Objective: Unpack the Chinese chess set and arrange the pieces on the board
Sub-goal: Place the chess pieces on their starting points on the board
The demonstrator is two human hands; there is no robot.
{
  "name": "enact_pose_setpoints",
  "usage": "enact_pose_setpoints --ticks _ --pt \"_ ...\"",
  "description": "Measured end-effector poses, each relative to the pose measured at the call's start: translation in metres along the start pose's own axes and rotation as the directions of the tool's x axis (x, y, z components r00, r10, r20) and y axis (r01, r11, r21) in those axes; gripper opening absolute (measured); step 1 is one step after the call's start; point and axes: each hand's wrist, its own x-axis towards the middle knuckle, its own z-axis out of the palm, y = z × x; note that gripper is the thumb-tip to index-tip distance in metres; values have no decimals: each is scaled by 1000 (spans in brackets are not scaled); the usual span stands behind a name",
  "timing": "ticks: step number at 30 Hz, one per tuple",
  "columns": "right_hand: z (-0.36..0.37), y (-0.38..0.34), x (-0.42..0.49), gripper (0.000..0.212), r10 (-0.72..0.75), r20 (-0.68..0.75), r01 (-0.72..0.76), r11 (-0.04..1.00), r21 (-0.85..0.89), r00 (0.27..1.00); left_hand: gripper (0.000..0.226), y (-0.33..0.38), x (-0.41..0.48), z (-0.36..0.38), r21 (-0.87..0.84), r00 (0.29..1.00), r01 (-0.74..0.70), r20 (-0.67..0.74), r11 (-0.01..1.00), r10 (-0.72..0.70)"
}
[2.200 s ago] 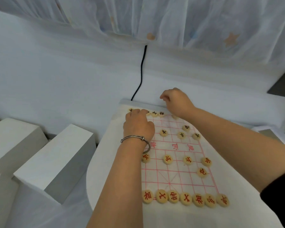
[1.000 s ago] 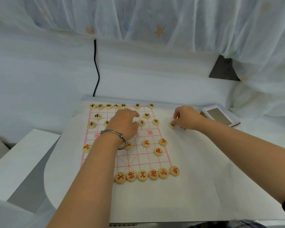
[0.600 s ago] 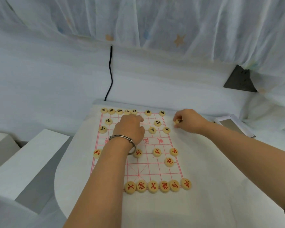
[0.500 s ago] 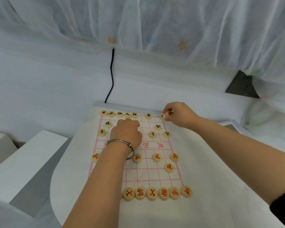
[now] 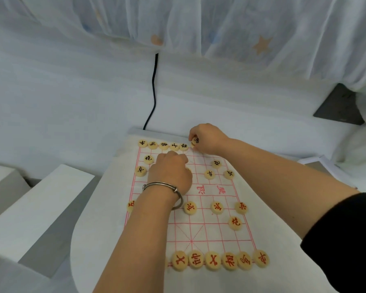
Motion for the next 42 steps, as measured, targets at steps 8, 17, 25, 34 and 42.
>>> enact_pose_setpoints --ticks 8,17,25,34,42 --pt "8 1 5 31 15 9 -15 999 40 1000 37 4 -1 0 16 1000 -4 -3 1000 4" --pt "-37 27 -12 25 243 2 -201 797 570 970 37 6 -3 0 2 1000 -29 -6 1000 29" --pt "-17 56 -19 27 262 14 -248 893 375 965 39 9 -1 2 -30 999 -40 -8 999 40" --pt "9 57 -16 24 157 20 -157 988 13 987 39 7 -1 2 -41 999 -44 -4 998 44" --pt "10 52 -17 39 190 46 -192 980 44 981 39 8 0 6 -37 999 -45 18 998 46"
